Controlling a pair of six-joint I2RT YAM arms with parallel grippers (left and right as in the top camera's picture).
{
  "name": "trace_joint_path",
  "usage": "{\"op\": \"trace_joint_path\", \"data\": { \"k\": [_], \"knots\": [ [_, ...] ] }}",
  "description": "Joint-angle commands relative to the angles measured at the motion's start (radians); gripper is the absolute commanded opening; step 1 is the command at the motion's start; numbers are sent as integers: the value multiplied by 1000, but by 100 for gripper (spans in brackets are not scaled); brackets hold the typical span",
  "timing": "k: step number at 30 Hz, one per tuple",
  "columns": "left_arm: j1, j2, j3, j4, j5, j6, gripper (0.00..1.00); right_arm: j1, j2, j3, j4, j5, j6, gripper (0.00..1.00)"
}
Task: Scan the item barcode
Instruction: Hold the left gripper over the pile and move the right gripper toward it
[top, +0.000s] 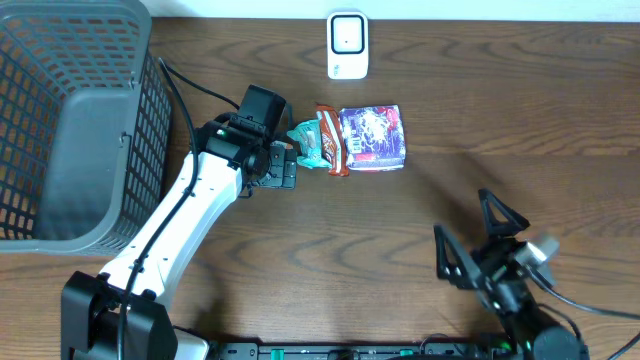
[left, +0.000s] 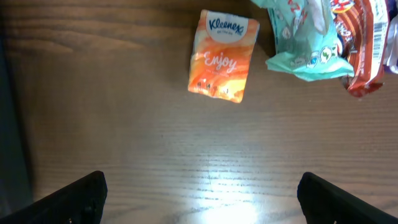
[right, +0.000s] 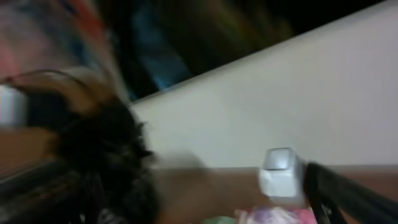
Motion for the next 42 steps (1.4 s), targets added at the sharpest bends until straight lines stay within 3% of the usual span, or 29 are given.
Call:
{"op": "trace_joint_path", "data": {
  "k": [1,3,6,11,21,26,33,42],
  "knots": [
    [-2,0,5,-4,-2,-10,98,-6,-6,1,133,-98,151,99],
    [-2,0,5,-4,-2,-10,98,-6,-6,18,168,-101,150,99],
    [-2,0,5,-4,-2,-10,98,-6,5,76,88,-107,99,99],
    [-2,0,5,-4,-2,-10,98,-6,127,286,-246,-131,-137,99],
    [-2,0,5,-4,-2,-10,98,-6,669,890,-930,-230,-525,99],
    [-2,0,5,-4,-2,-10,98,-6,893,1098,-1167,-239,-553,99],
    [-2,0,5,-4,-2,-10,98,-6,1051,1139,-1185,-462,-429,99],
    [-2,0,5,-4,-2,-10,98,-6,1116,1138,-1186,-443,-429,99]
  ]
}}
